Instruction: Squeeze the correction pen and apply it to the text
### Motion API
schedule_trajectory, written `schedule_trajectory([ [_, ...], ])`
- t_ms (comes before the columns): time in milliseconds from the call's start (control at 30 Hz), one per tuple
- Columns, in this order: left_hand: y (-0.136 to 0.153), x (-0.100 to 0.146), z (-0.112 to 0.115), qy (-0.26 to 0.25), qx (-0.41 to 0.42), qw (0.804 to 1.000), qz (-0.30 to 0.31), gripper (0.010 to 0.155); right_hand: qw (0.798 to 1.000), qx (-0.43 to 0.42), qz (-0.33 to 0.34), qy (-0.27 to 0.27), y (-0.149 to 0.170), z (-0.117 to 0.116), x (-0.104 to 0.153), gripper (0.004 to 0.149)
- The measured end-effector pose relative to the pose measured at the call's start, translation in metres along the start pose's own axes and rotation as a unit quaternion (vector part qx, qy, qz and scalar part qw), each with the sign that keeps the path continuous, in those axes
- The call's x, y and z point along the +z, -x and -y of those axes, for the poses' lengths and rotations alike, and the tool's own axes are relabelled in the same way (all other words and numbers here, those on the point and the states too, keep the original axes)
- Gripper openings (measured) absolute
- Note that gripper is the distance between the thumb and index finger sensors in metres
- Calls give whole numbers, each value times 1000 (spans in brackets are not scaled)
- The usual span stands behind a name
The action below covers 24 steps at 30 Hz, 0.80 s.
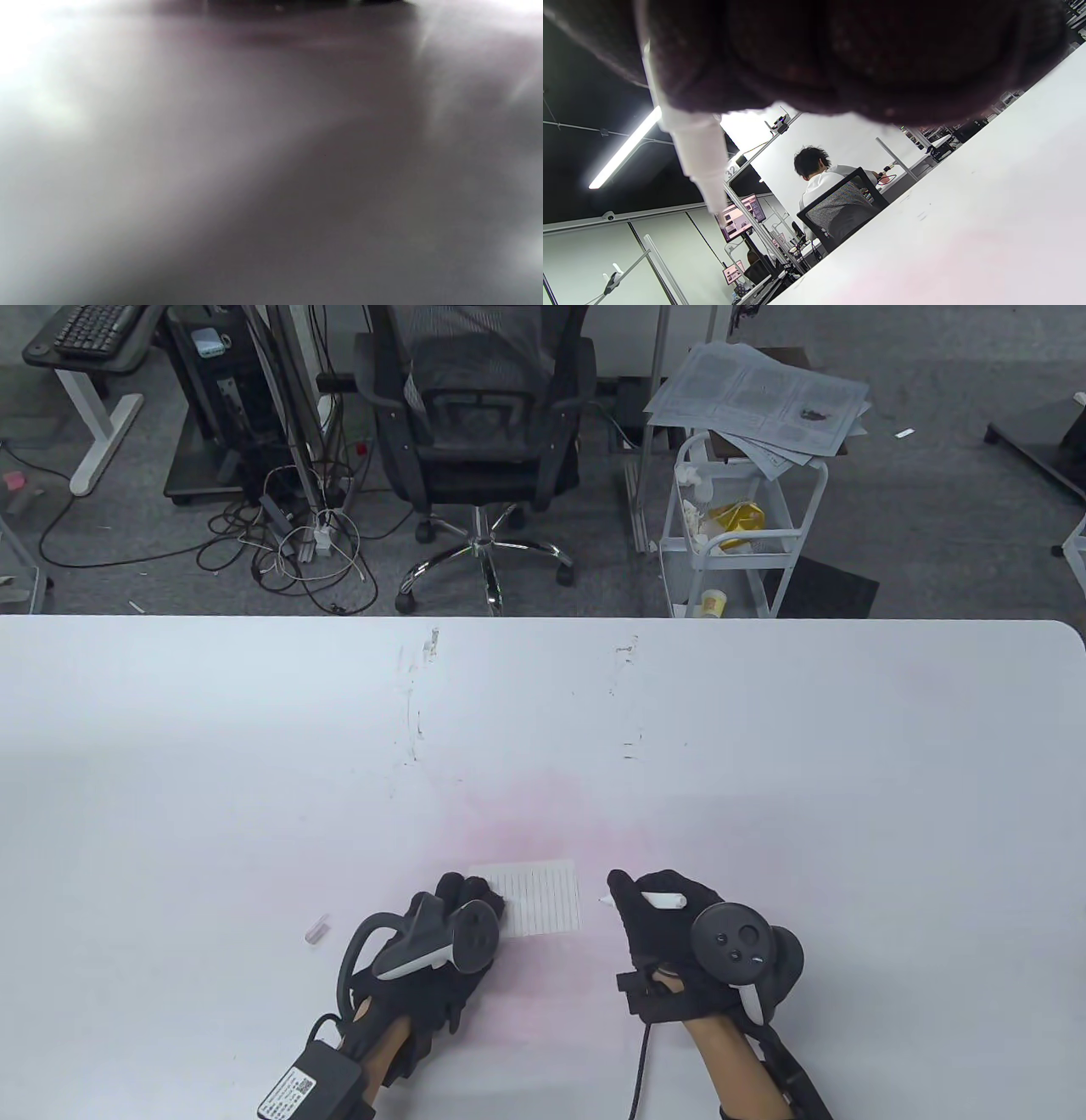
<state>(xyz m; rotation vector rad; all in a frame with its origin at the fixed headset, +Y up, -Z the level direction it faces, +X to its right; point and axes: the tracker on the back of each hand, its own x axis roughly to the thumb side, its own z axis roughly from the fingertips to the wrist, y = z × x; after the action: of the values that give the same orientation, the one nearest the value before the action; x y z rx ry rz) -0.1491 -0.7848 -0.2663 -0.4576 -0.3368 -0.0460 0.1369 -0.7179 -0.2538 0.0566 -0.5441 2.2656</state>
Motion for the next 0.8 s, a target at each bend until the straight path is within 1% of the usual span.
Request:
schedule_trajectory([
  [33, 1, 2, -1, -10, 1, 1000, -1, 71, 1000, -3, 0, 0, 0, 1, 0, 44],
  [100, 5, 9, -7, -56, 4, 998, -6, 73, 1000, -11, -3, 1, 1, 2, 0, 44],
  [167, 11, 20, -16, -132, 19, 991, -6, 74, 1000, -21, -9, 1, 2, 2, -1, 44],
  [233, 16, 30, -24, -184, 30, 982, -9, 74, 1000, -26, -14, -1, 3, 2, -1, 44],
  [300, 24, 41, -31, -194, 36, 980, -20, 74, 999, -29, -16, -1, 4, 2, -1, 44],
  [400, 42, 56, -38, -236, 52, 970, -37, 74, 999, -35, -20, 0, 6, 3, -2, 44],
  [567, 78, 76, -39, -264, 64, 958, -95, 72, 999, -40, -25, 0, 7, 3, -2, 44],
  [700, 107, 85, -32, -252, 77, 952, -154, 73, 999, -36, -27, -3, 7, 4, -2, 44],
  [800, 120, 86, -27, -232, 83, 951, -189, 73, 999, -34, -28, -5, 7, 4, -1, 44],
])
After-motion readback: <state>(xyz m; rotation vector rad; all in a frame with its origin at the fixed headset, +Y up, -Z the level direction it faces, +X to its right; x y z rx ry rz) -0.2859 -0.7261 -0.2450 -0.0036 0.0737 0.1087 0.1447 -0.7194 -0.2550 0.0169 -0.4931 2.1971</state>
